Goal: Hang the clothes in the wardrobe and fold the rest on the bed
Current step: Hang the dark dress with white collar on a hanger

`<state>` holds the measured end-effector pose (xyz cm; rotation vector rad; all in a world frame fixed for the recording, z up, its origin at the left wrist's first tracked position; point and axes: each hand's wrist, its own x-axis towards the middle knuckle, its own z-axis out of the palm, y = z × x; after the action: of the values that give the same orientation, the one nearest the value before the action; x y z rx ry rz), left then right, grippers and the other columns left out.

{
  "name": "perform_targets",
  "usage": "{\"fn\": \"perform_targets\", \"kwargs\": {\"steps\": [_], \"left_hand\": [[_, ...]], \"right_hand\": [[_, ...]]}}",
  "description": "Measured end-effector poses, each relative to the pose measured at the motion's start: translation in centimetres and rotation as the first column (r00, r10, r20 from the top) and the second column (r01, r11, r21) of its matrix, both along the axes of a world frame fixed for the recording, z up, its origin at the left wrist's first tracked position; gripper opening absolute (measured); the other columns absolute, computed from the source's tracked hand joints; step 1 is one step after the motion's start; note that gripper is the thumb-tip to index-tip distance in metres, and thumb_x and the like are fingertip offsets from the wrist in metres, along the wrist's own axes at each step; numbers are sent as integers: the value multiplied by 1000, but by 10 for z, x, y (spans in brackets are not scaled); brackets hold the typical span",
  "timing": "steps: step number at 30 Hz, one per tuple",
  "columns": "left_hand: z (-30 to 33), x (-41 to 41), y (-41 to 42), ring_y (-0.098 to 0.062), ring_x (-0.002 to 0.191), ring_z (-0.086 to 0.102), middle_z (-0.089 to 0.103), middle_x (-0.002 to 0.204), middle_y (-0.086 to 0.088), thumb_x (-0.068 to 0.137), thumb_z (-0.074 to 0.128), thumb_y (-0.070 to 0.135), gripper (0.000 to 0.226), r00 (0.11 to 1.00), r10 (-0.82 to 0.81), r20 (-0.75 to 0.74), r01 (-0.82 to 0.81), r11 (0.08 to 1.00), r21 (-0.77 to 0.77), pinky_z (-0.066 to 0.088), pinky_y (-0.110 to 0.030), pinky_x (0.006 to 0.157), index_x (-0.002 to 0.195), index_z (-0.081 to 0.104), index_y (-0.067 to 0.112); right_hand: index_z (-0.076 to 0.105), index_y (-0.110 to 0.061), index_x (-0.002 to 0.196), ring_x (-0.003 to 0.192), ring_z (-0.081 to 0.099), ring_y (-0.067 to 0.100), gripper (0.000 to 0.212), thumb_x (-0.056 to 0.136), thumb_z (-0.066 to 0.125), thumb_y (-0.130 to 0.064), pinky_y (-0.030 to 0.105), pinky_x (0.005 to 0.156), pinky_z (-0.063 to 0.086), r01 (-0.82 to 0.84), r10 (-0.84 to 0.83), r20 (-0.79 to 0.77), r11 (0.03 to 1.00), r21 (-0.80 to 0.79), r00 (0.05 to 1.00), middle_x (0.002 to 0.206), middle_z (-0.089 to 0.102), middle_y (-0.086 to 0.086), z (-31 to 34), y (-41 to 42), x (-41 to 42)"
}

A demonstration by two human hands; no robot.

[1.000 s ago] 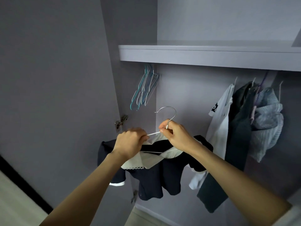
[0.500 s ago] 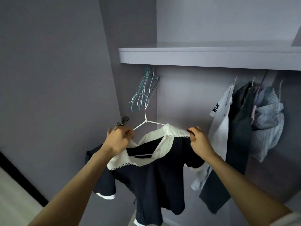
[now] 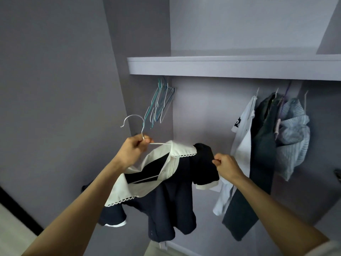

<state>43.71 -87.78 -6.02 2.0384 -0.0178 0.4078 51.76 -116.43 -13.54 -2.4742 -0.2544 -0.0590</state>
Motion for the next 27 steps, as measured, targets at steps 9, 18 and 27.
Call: {"fn": "perform_targets", "kwargs": {"steps": [9, 18, 27], "left_hand": [[-8, 7, 15, -23, 74, 53, 63, 79, -8, 96, 51, 12, 14, 971, 233, 59, -240, 956, 170, 43, -33, 78, 91, 64, 9], [5, 7, 17, -13, 55, 47, 49, 53, 8, 97, 50, 17, 25, 995, 100, 3, -99, 974, 205, 45, -32, 68, 76, 60, 25], [5, -5, -1, -20, 63, 50, 54, 61, 1, 96, 53, 15, 32, 997, -68, 28, 56, 946, 319, 41, -34, 70, 64, 55, 20]], "right_hand": [[49, -3, 84, 73, 51, 28, 9, 91, 45, 1, 37, 63, 42, 171, -273, 333, 937, 305, 903, 80, 52, 9, 10, -4, -7], [60, -2, 117, 106, 57, 37, 31, 88, 51, 3, 41, 87, 46, 85, -157, 294, 966, 245, 943, 118, 55, 18, 15, 14, -11], [64, -11, 112, 97, 60, 27, 22, 94, 53, -14, 39, 89, 37, -449, 547, 425, 836, -315, 721, 102, 69, 6, 56, 98, -28]]}}
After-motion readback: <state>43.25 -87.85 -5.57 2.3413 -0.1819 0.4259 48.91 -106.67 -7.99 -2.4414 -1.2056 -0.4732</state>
